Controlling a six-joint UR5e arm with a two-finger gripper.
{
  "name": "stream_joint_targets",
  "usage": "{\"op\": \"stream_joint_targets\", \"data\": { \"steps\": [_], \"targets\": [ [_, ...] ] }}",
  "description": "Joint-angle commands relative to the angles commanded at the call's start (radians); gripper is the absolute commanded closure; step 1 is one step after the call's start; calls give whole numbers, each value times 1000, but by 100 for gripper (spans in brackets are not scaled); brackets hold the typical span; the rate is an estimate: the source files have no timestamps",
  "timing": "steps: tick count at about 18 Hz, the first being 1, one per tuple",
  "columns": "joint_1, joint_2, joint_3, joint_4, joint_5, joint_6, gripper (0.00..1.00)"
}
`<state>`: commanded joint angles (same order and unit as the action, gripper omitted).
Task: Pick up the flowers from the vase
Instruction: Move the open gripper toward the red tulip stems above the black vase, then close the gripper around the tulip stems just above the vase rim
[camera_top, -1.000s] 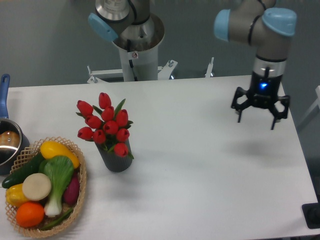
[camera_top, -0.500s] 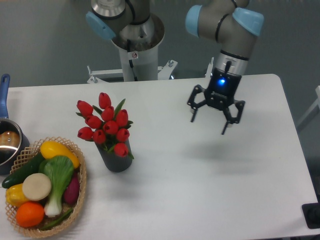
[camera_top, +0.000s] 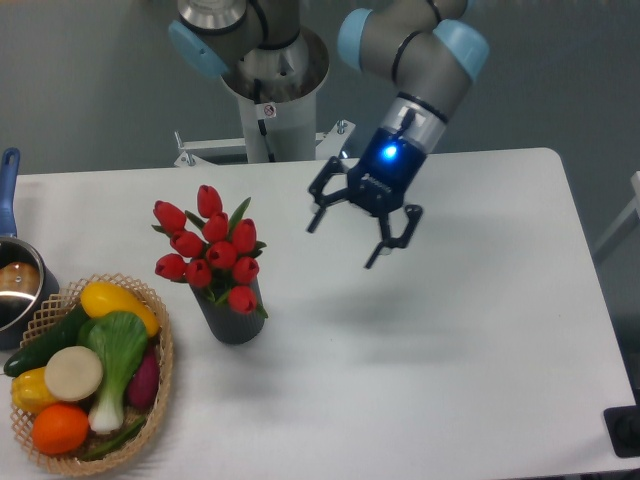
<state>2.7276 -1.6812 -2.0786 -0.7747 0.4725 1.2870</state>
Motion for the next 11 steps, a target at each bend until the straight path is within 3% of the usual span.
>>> {"op": "stream_joint_targets", "data": {
  "steps": [11],
  "targets": [
    [-123,-17,-11,0,-3,-6,0]
  ]
}}
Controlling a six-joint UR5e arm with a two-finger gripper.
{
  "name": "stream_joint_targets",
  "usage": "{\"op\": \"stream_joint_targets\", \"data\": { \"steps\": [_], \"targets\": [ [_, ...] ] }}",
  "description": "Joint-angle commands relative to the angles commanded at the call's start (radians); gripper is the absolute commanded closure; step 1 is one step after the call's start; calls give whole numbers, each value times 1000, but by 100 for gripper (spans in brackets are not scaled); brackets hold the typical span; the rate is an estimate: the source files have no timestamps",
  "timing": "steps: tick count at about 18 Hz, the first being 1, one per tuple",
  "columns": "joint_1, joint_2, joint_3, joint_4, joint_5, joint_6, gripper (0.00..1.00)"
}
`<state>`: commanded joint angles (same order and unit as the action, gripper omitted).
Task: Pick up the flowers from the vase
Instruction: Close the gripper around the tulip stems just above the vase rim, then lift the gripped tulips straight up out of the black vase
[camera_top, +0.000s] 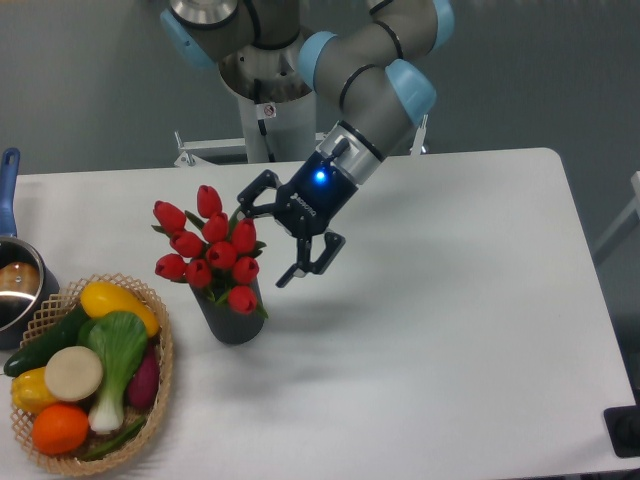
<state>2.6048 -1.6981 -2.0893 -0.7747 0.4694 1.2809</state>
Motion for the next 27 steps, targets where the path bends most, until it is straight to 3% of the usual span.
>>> {"op": "stream_joint_targets", "data": {
  "steps": [1,2,3,4,5,6,18,27],
  "targets": [
    [-6,2,0,0,0,0,0],
    [-9,8,0,0,2,-3,12],
    [-11,12,-5,-2,3,-5,33],
    [-9,14,-11,-2,6,-3,71],
    [-9,14,-11,-2,11,-2,94],
    [-9,15,-11,-2,14,0,100],
    [24,101,24,-5,11,-164,100],
    [67,109,196,-5,-11,-460,100]
  ]
}}
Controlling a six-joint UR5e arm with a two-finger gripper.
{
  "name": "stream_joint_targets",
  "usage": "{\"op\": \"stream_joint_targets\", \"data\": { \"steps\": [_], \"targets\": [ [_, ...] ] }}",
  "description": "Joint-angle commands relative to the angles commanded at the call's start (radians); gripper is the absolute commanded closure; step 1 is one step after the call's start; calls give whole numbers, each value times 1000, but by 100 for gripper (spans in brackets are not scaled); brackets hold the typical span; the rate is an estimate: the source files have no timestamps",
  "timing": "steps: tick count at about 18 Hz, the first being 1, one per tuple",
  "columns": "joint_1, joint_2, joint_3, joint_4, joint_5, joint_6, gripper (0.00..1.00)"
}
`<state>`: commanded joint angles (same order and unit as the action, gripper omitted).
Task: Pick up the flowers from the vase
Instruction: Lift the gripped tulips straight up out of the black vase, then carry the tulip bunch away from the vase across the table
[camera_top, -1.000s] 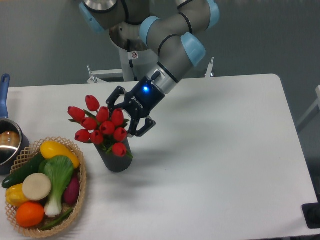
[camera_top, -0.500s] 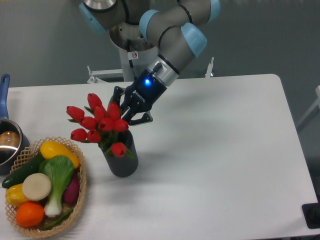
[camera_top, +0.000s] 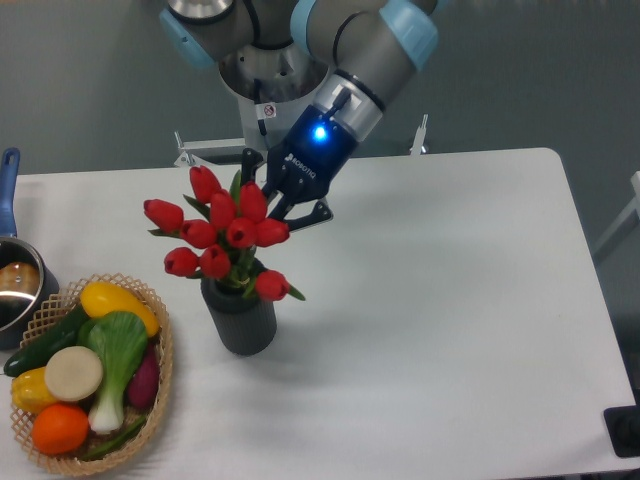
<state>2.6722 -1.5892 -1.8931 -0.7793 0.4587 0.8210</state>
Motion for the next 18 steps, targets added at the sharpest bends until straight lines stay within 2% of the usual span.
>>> {"op": "stream_joint_targets", "data": {
  "steps": [6,13,18],
  "targets": [
    [26,-11,84,0,-48,-138,100],
    [84,-17,132,-3,-87,-201,100],
    [147,-90,233,-3,-101,-218,100]
  ]
}}
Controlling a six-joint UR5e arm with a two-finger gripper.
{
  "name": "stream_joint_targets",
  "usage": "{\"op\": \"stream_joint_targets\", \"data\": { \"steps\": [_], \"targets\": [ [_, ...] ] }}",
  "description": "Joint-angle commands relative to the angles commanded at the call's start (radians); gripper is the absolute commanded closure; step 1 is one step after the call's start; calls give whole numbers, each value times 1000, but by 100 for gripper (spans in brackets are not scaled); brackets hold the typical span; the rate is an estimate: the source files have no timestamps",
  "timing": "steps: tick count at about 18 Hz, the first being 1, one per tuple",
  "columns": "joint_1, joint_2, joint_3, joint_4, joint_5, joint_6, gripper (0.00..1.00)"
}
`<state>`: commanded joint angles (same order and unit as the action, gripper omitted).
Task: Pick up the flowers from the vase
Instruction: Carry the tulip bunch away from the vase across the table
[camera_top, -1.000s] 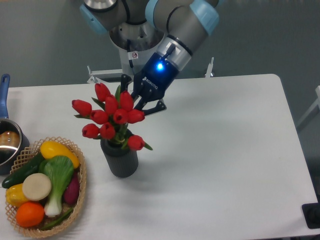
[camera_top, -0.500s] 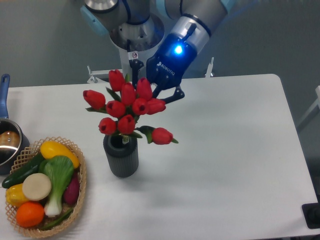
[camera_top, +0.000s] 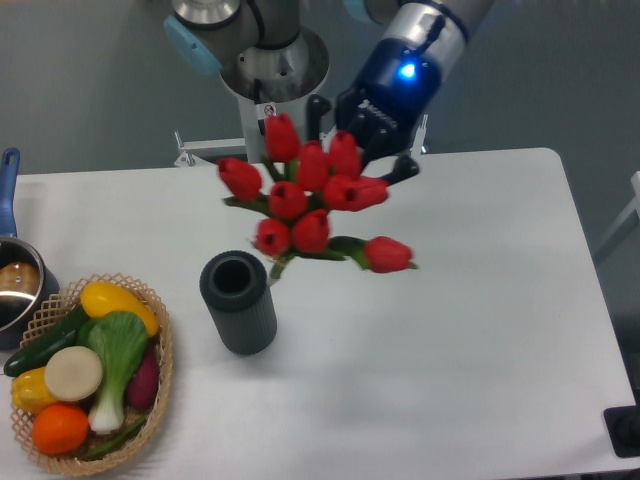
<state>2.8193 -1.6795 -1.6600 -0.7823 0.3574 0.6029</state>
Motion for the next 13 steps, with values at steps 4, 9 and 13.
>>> {"op": "stream_joint_targets", "data": {
  "steps": [4,9,13],
  "targets": [
    [51,-89,49,3,32,104,100],
    [117,-112,60,2,345,380,100],
    [135,-161,65,0,571,478,100]
  ]
}}
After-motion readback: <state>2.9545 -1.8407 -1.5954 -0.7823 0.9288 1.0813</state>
